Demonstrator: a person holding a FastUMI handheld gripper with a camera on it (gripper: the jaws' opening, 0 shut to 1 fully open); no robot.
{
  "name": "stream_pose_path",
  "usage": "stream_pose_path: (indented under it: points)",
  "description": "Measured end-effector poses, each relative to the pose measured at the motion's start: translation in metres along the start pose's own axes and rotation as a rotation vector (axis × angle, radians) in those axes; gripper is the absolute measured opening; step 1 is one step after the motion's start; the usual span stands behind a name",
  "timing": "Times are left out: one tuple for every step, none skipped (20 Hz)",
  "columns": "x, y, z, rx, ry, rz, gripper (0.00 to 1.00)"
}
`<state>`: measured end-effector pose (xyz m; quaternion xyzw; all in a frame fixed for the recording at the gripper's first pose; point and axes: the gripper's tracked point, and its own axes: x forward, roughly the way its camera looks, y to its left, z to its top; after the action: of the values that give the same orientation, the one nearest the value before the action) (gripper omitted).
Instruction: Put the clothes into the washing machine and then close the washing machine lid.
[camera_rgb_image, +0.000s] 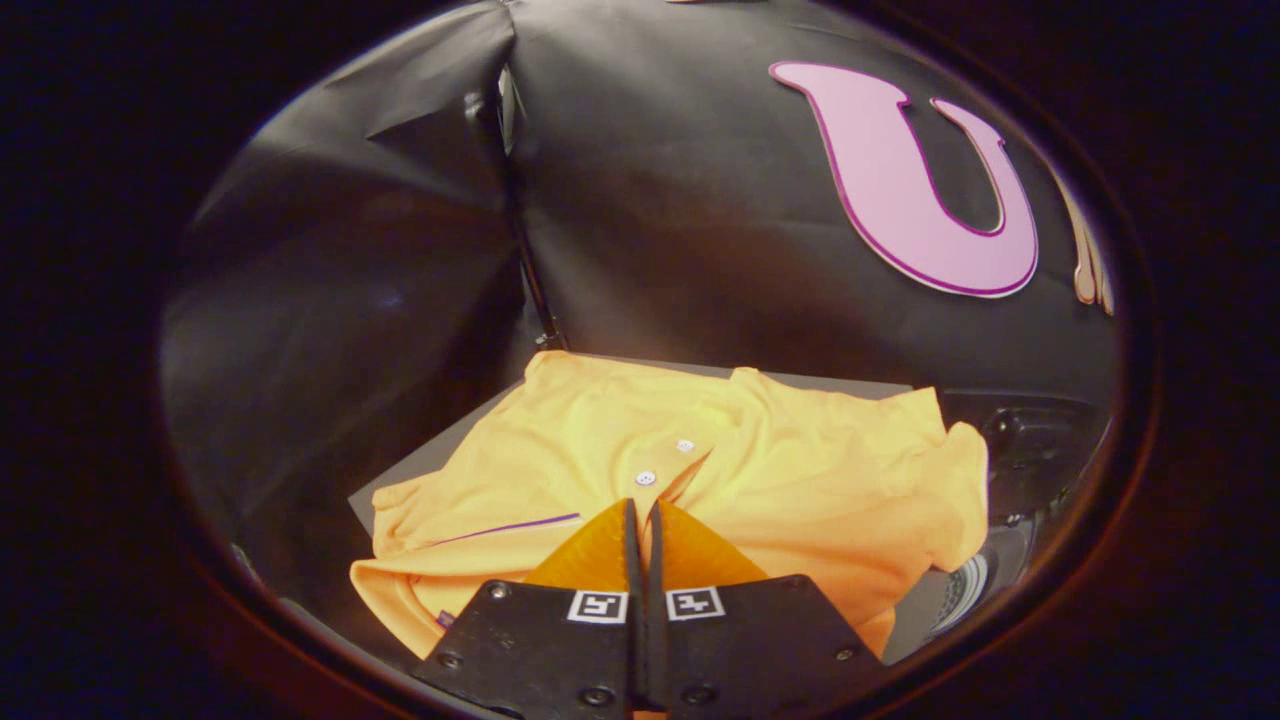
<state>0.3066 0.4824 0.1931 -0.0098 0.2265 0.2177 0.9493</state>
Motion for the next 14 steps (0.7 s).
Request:
stream_pose_path:
  points:
    - [-0.002, -0.001, 0.008, 0.004, -0.016, -0.017, 0.00]
    - [-0.007, -0.005, 0.018, 0.016, -0.030, -0.034, 0.00]
    - [-0.014, -0.009, 0.026, 0.028, -0.047, -0.054, 0.00]
    - [-0.021, -0.013, 0.034, 0.038, -0.064, -0.080, 0.00]
    - [-0.031, -0.015, 0.045, 0.042, -0.083, -0.113, 0.00]
    - [-0.041, -0.021, 0.057, 0.036, -0.102, -0.150, 0.00]
    - [-0.052, -0.027, 0.068, 0.028, -0.122, -0.196, 0.00]
    - [-0.062, -0.037, 0.081, 0.015, -0.138, -0.250, 0.00]
    - [-0.078, -0.047, 0.095, 0.003, -0.147, -0.303, 0.00]
    - [-0.091, -0.053, 0.103, -0.001, -0.154, -0.348, 0.00]
    - [-0.102, -0.053, 0.111, 0.010, -0.159, -0.379, 0.00]
    - [-0.108, -0.048, 0.113, 0.029, -0.160, -0.402, 0.00]
    - [-0.112, -0.050, 0.118, 0.051, -0.164, -0.420, 0.00]
    - [-0.117, -0.052, 0.124, 0.072, -0.164, -0.442, 0.00]
